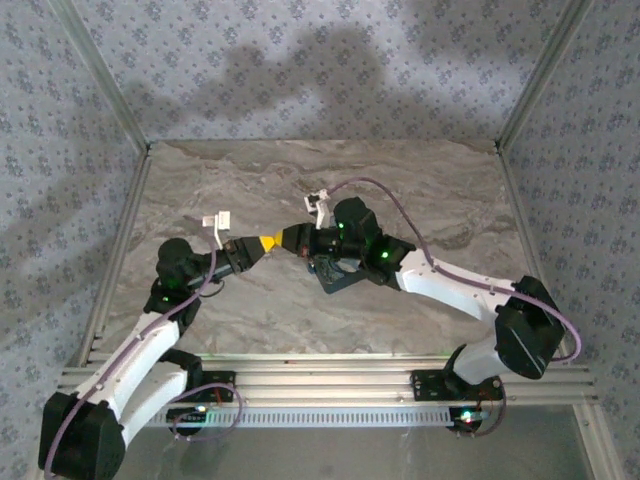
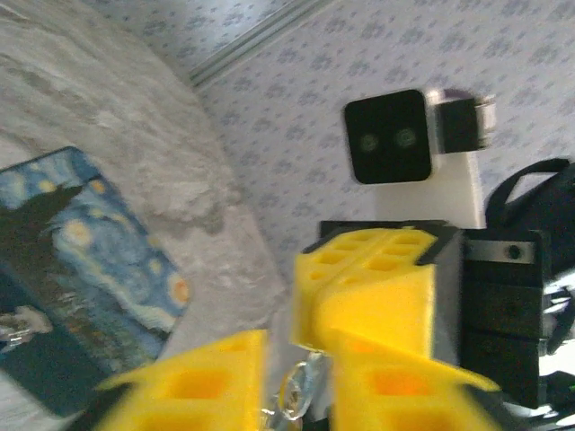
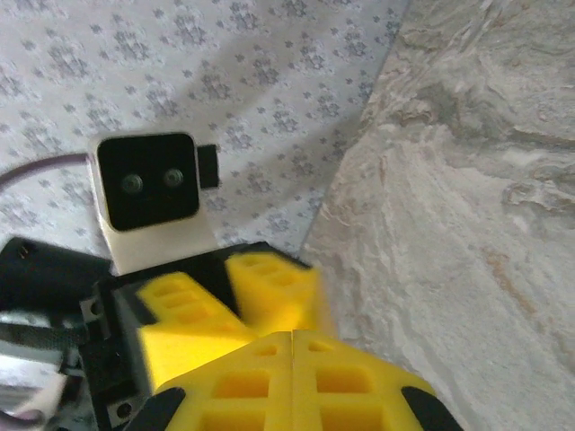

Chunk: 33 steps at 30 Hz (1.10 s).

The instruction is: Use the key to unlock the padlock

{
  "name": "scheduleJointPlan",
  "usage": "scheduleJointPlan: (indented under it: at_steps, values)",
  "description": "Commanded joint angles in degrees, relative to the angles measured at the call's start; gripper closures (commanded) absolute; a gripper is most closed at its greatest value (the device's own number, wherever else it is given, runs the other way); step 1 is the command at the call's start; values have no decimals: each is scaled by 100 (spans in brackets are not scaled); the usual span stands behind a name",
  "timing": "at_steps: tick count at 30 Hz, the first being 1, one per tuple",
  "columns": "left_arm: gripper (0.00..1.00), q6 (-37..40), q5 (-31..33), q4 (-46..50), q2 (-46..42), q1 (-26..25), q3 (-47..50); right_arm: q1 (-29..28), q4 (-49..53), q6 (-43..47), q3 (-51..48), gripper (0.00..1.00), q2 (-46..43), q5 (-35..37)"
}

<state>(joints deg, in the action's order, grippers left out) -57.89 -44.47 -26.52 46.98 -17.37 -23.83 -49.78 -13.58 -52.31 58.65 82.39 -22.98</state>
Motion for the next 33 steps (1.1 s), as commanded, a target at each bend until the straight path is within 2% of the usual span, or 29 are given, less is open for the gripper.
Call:
scheduleJointPlan:
  at_steps: [1,3,5,8,10,11,13,16,19,23,27,33]
  values:
    - [55,1473,148,1917,-262,5,-651,8,1202,1025,277,100,-264,119]
    - [49,2311,398,3016,-340,5,-973,57,2341,1794,709,100,-246,303]
    - [45,2951,647,3705,-405,5,-1182,119,3349,2533,1217,100,-144,435]
    - [42,3669,473,3930,-519,-8,-1211,149,4336,3258,1746,100,39,437]
    - [42,3829,251,3628,-633,-109,-1067,156,4630,3574,1920,100,115,107]
    - [42,3823,191,3470,-673,-179,-1000,179,4664,3656,1951,100,121,-57]
    - [48,3568,65,3196,-589,-232,-914,222,4592,3693,1950,100,98,-251]
    - [71,2735,-541,2006,-199,-248,-659,310,4473,3790,1942,100,67,-565]
    - [68,2061,-844,455,-27,-310,-305,376,4358,3843,1909,100,41,-787]
    - [66,2145,-964,343,133,-355,-349,446,4126,3756,1760,100,-34,-974]
    - [66,1609,-1290,-609,535,-405,-216,526,3829,3591,1598,100,-94,-1068]
    - [66,1472,-1207,-975,833,-734,-227,550,3576,3444,1486,100,-147,-1122]
